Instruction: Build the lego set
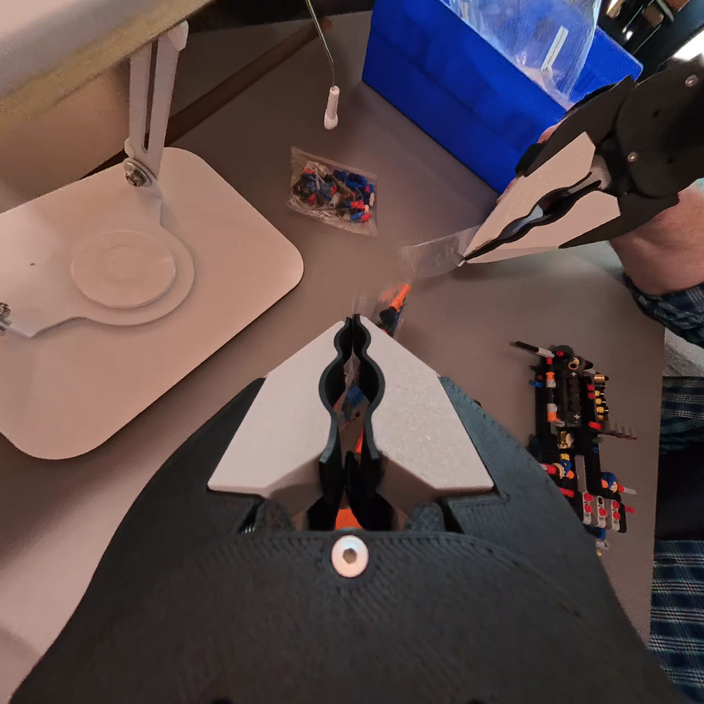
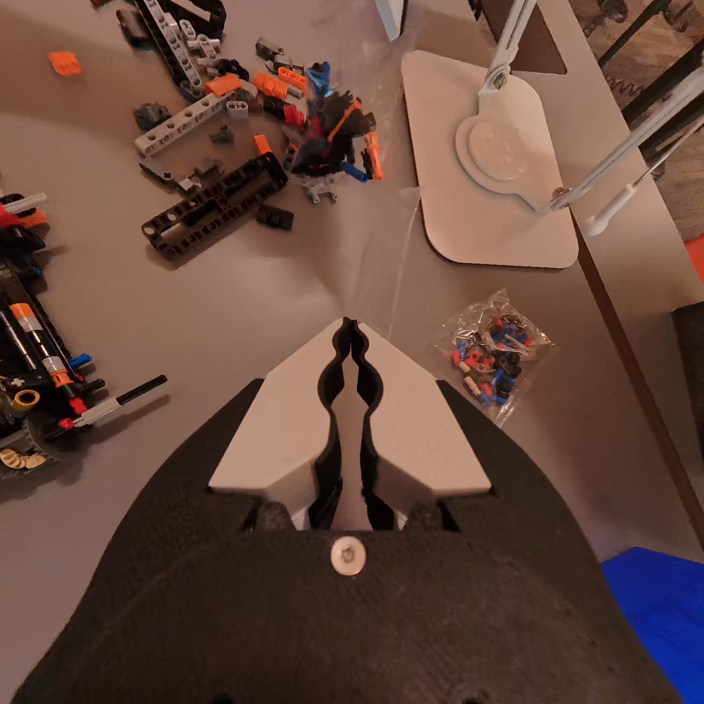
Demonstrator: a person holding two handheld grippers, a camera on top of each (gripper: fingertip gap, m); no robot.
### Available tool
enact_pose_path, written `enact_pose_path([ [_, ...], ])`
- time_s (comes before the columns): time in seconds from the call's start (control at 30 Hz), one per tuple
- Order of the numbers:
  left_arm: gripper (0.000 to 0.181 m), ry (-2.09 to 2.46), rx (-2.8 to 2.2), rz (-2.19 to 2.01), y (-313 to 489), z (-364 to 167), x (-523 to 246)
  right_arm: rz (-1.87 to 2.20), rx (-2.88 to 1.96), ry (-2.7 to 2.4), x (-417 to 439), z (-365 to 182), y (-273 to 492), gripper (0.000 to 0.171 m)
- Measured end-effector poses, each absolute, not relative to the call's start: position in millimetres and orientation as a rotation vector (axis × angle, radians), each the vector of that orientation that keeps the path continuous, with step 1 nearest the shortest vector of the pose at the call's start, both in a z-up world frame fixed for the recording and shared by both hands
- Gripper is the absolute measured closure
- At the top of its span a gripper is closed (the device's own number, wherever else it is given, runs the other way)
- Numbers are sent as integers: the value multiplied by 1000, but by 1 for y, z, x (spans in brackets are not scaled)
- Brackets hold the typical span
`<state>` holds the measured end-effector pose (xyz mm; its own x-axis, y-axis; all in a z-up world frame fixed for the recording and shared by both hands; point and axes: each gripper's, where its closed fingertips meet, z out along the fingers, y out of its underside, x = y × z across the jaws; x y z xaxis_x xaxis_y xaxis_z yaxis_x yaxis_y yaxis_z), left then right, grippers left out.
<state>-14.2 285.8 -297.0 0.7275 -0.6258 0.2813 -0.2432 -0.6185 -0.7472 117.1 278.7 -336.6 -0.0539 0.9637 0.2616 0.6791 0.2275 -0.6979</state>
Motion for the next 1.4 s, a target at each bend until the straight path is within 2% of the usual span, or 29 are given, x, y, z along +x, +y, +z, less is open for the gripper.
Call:
enact_pose_path([
  [0.4,181,734,-2179,-606,278,-281,-22,618,-1589,-1824,115,-347,272,171],
  [0.5,181,744,-2166,-617,277,-276,-14,640,-1633,-1803,114,-351,275,139],
  [0.6,181,726,-2108,-686,277,-261,1,732,-1616,-1777,106,-343,267,128],
  [0.77,181,676,-1959,-830,276,-232,31,1027,-1737,-1587,85,-335,261,86],
  [0.97,181,686,-1835,-972,267,-216,66,1438,-1699,-1281,70,-306,266,92],
  [1.07,181,662,-1821,-1012,266,-222,75,1611,-1615,-1242,73,-289,261,127],
  [1.1,181,650,-1806,-1029,266,-224,76,1651,-1587,-1264,76,-285,256,150],
  [1.17,181,618,-1782,-1058,266,-226,74,1645,-1568,-1276,81,-282,255,163],
  [1.4,181,582,-1791,-1030,268,-245,59,1477,-1614,-1337,81,-296,258,167],
])
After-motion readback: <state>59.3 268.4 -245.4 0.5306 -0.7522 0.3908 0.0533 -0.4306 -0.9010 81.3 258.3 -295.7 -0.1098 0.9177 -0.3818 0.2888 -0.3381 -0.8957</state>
